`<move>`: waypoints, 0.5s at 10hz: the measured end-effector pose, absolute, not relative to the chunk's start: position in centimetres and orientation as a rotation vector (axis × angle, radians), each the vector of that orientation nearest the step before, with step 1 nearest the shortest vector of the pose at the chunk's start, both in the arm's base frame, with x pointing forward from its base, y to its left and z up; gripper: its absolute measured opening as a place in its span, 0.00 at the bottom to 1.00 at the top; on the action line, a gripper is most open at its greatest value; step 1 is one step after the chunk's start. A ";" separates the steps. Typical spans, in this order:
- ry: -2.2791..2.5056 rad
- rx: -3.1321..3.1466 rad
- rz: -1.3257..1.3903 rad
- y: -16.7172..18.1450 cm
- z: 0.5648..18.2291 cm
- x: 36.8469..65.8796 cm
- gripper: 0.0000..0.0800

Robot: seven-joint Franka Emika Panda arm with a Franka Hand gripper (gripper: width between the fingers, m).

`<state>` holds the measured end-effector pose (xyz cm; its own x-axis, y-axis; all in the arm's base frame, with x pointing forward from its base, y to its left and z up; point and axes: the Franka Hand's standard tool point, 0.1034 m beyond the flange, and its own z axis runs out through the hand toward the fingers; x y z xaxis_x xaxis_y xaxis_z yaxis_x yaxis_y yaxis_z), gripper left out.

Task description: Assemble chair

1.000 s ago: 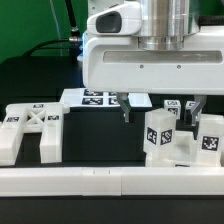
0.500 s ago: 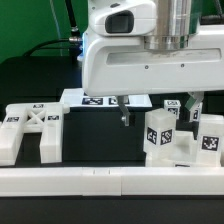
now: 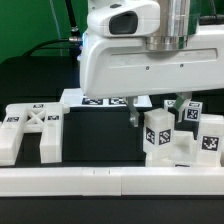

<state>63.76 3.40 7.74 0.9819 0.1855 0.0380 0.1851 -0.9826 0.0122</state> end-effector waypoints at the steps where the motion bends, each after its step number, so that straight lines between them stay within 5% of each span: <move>1: 0.278 3.120 0.061 3.4 7.7 63.8 0.36; 5: -0.138 3.137 0.062 3.5 7.7 63.7 0.36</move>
Offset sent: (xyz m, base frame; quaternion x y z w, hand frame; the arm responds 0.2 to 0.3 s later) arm 0.0000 0.0000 0.0000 0.0000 0.0000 0.1296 0.9916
